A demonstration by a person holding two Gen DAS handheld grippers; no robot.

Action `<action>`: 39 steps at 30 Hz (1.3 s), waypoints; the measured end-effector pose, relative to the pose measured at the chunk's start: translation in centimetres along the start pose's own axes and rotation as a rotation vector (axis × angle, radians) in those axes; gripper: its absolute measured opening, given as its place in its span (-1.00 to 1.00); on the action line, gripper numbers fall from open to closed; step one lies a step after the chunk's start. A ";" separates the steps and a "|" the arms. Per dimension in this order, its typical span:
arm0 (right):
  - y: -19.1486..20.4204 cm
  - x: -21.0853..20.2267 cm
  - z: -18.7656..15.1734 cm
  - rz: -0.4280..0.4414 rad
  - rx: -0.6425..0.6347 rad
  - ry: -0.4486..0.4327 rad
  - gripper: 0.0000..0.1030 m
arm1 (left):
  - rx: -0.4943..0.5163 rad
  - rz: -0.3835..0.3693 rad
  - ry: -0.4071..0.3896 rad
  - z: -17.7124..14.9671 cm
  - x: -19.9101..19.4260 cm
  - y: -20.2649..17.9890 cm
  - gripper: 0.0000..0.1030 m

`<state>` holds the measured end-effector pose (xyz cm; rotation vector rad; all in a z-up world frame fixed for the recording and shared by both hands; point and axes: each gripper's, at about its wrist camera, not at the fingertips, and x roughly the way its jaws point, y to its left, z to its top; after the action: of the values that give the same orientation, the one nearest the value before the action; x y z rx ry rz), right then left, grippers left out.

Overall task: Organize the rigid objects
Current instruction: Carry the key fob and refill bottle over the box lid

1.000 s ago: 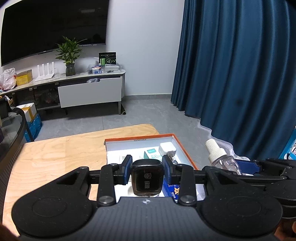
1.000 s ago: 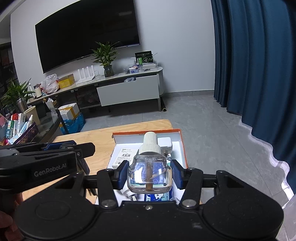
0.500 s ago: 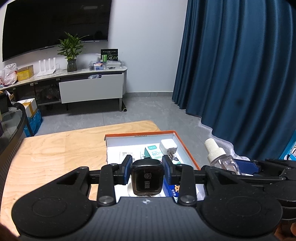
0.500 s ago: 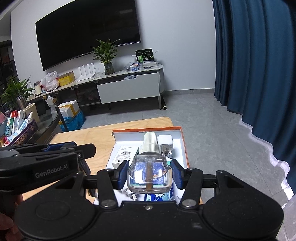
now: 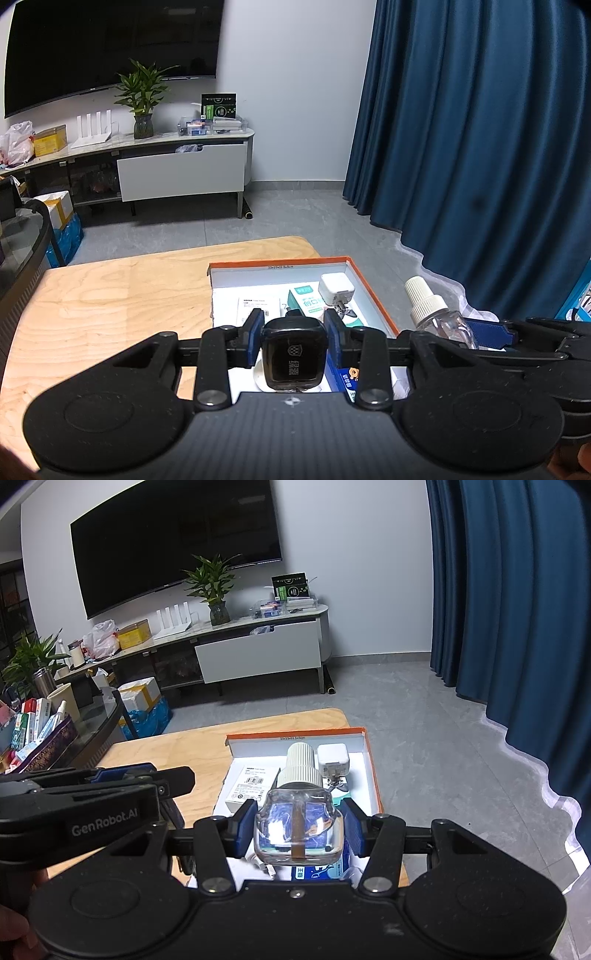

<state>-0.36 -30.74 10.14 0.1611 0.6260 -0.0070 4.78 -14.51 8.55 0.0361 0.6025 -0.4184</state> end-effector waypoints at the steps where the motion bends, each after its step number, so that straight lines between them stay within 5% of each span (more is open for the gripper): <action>1: 0.0 0.0 0.0 0.000 0.001 0.000 0.16 | -0.001 0.001 0.000 0.0 0.0 0.0 -0.30; 39: -0.1 0.5 -0.3 -0.001 -0.002 0.008 0.16 | -0.021 -0.010 0.016 0.0 0.9 0.7 -0.30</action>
<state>-0.15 -30.77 9.56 0.1589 0.6341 -0.0068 5.70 -14.16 7.97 0.0164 0.6234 -0.4214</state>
